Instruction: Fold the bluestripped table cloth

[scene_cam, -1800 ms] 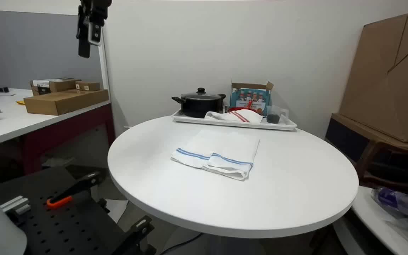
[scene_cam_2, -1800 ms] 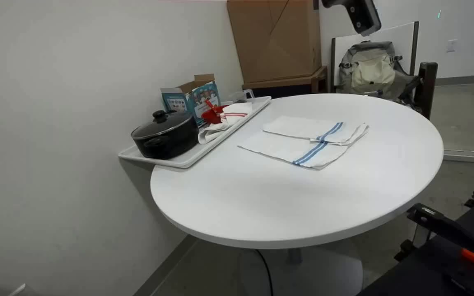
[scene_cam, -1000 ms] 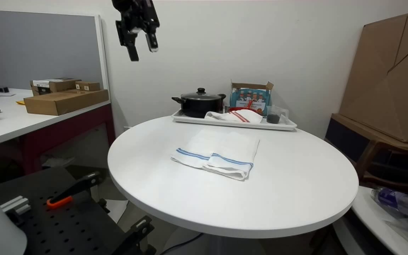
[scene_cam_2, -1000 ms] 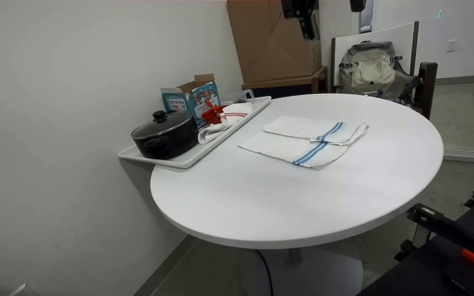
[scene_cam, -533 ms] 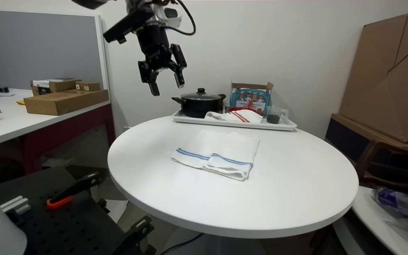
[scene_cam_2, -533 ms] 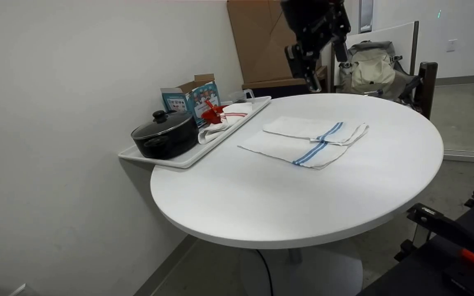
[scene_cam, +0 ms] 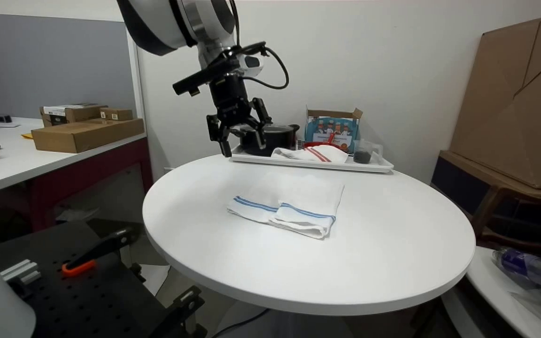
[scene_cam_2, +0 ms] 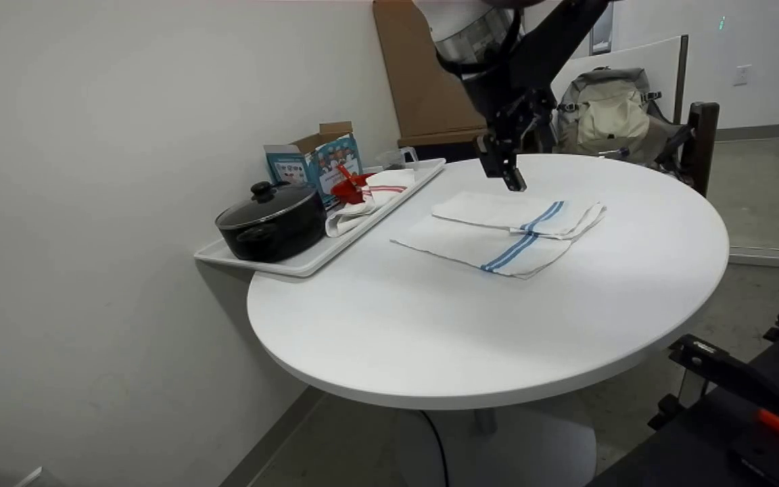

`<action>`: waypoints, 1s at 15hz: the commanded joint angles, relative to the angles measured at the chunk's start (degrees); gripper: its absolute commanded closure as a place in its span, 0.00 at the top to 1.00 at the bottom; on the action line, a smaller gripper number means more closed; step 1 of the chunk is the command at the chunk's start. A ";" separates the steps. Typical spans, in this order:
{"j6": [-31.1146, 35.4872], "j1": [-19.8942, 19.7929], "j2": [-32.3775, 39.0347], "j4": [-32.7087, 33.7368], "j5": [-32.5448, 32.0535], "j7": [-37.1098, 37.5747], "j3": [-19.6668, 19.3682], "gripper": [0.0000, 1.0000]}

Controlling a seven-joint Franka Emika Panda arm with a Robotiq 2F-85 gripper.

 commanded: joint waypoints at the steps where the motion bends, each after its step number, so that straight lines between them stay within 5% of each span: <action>1: 2.40 3.18 7.32 3.60 -1.05 -0.24 -2.69 1.00; 15: 5.90 11.50 22.50 9.13 0.20 -1.23 -8.02 1.00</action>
